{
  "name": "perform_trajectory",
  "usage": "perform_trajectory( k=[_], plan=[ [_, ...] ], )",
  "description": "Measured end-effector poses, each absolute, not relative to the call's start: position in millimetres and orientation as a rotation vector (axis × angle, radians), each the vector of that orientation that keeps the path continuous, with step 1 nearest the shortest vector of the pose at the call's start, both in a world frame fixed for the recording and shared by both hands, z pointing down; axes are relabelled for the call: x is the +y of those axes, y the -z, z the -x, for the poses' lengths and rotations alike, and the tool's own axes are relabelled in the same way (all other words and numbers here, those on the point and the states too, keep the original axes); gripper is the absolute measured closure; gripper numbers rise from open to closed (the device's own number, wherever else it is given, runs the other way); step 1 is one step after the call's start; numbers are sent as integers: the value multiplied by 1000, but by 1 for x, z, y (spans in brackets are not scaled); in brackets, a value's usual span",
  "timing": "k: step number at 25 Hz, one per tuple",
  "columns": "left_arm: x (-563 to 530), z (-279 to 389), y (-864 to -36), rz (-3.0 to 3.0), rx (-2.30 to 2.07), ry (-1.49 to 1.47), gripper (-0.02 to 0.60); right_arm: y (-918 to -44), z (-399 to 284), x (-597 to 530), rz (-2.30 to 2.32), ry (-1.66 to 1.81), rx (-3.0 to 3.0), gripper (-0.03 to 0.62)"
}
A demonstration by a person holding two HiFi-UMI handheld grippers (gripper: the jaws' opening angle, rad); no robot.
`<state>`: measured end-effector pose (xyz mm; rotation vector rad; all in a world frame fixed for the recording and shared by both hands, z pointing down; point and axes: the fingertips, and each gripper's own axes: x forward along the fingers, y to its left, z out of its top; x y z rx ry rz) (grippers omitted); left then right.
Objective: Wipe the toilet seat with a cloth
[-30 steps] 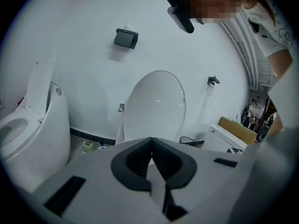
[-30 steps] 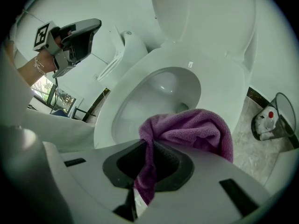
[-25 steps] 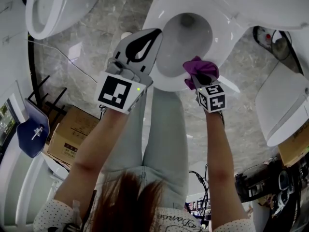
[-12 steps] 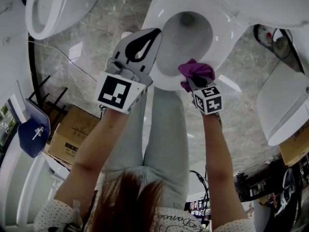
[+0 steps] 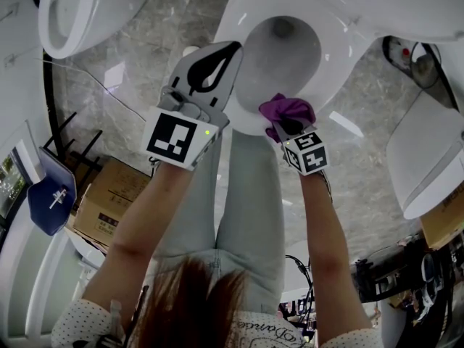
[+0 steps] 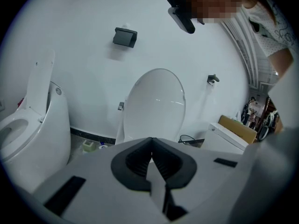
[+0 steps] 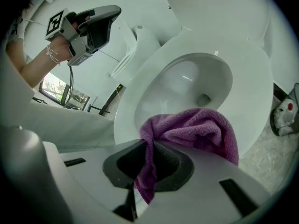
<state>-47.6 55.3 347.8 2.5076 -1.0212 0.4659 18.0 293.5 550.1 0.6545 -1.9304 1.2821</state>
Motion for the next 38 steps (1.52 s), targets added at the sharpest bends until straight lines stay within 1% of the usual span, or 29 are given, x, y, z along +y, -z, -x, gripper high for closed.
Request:
perform_trajectory(
  k=[7, 24, 38],
  plan=[
    [58, 48, -348, -2507, -1017, -465, 578, -548, -5, 301, -584, -1255, -1963, 545],
    [59, 64, -350, -2500, -1048, -473, 578, -548, 34, 328, -263, -999, -2071, 545],
    [61, 76, -350, -2492, -1096, -467, 578, -543, 66, 332, -139, -927, -2146, 545]
  ],
)
